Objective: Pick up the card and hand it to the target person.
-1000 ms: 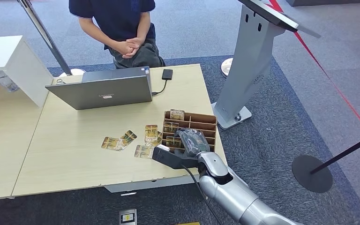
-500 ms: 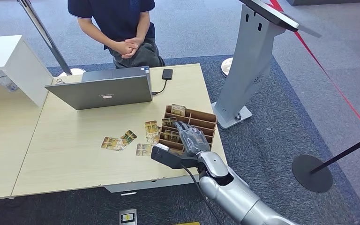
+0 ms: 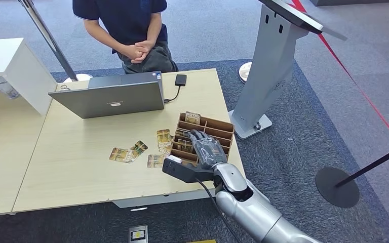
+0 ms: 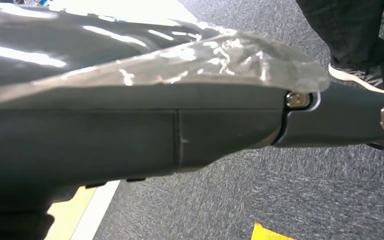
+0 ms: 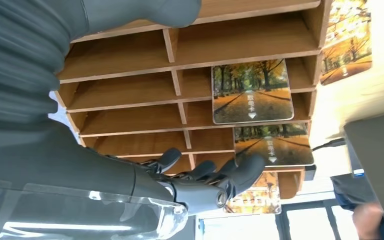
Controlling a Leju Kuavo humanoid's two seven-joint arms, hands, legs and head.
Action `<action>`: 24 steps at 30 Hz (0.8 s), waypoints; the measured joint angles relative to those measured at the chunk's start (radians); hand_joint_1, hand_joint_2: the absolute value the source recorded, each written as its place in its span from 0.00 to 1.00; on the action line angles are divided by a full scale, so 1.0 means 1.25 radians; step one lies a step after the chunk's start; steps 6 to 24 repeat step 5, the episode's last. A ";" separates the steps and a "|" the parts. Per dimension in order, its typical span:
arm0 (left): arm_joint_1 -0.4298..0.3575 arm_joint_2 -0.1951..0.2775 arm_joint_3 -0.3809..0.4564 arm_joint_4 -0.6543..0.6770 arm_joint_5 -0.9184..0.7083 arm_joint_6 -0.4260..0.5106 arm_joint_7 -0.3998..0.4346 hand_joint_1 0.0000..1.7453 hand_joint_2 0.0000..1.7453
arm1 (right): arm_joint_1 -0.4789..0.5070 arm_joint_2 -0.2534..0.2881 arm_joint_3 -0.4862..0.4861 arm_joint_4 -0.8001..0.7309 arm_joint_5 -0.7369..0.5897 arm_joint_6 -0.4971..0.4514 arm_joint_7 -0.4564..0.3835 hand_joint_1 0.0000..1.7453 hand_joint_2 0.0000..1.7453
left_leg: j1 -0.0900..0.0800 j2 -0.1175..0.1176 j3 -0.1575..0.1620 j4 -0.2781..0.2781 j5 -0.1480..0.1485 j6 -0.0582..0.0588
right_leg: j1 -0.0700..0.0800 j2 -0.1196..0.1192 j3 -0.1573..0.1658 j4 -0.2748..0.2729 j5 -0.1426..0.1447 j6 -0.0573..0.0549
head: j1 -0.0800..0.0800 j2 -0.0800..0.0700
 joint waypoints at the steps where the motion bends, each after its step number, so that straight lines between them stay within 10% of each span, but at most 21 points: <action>1: 0.000 0.000 0.000 0.000 0.000 0.000 0.000 0.00 0.00 | 0.000 0.000 0.000 -0.002 0.001 0.001 0.000 0.20 1.00 | 0.000 0.000 0.000 0.000 0.000 0.000 | 0.000 0.000 0.000 0.000 0.000 0.000 | 0.000 0.000; 24: 0.000 0.000 0.000 0.000 0.002 0.000 0.000 0.00 0.00 | 0.001 -0.003 0.000 -0.017 0.009 0.009 0.009 0.19 1.00 | 0.000 0.000 0.000 0.000 0.000 0.000 | 0.000 0.000 0.000 0.000 0.000 0.000 | 0.000 0.000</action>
